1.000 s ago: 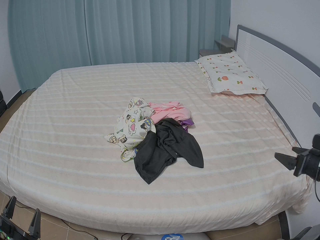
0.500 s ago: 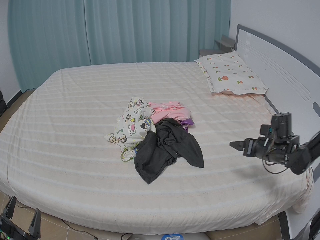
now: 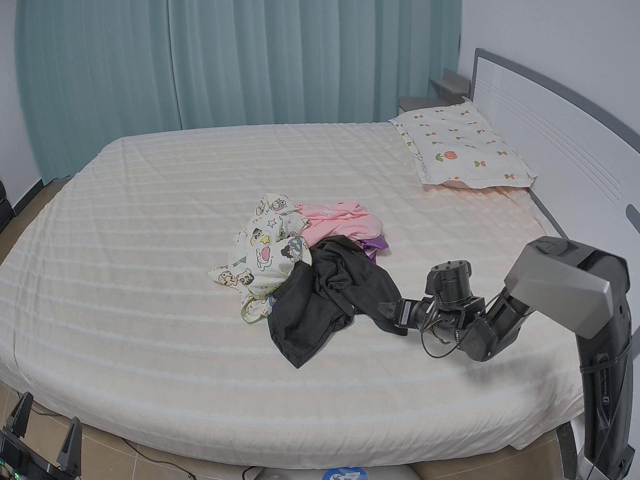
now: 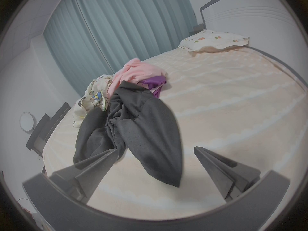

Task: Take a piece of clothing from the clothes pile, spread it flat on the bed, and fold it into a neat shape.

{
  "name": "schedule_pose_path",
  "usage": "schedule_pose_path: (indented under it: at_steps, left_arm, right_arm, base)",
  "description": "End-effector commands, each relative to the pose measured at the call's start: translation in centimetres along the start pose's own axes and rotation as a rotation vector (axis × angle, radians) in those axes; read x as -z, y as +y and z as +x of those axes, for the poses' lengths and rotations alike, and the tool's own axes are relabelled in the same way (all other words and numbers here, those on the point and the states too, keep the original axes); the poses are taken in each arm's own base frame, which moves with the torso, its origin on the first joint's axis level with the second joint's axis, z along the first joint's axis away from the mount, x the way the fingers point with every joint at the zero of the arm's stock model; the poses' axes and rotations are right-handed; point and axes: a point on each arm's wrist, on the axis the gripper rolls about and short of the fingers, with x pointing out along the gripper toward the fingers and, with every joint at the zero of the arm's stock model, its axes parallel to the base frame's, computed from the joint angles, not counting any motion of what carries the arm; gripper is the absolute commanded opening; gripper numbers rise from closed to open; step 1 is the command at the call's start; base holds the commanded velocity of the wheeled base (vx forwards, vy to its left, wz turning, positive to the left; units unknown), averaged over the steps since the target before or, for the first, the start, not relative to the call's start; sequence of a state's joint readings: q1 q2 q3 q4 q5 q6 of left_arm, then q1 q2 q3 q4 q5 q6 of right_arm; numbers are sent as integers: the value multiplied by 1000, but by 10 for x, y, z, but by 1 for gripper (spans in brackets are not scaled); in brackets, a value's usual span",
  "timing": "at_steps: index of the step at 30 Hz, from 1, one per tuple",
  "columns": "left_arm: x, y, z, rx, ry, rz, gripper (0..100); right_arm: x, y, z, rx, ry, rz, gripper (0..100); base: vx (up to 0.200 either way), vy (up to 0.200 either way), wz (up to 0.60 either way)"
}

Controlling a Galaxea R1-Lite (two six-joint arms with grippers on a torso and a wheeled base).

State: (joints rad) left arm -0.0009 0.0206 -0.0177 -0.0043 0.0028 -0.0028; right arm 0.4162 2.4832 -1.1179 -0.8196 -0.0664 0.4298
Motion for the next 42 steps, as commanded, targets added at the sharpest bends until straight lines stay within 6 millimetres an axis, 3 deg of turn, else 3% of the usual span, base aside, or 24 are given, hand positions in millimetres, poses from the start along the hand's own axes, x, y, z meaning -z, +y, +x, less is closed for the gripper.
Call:
schedule_pose_path:
  at_steps: [1,8,15,16,26,31,38,42]
  left_arm:
    - [4,0,1,0,20,0,100]
    - [4,0,1,-3,9,0,100]
    - [4,0,0,-4,1,0,100]
    - [4,0,0,-4,1,0,100]
    - [4,0,0,-6,1,-2,100]
    - [4,0,0,-4,1,-2,100]
    - [5,0,0,8,0,1,100]
    - [5,-1,0,49,5,-16,100]
  right_arm:
    - [22,3,32,-2,51,-11,100]
    - [9,10,50,0,26,-9,100]
    - [15,6,53,15,53,-21,100]
    - [14,6,53,13,48,-20,0]
    - [5,4,43,11,20,32,0]
    - [-4,8,8,-43,-62,116,0]
    - [11,21,-63,-142,-105,238,0]
    - [13,24,-81,-165,-105,332,0]
  base:
    - [0,0,0]
    - [0,0,0]
    - [0,0,0]
    - [0,0,0]
    - [0,0,0]
    - [0,0,0]
    - [0,0,0]
    - [0,0,0]
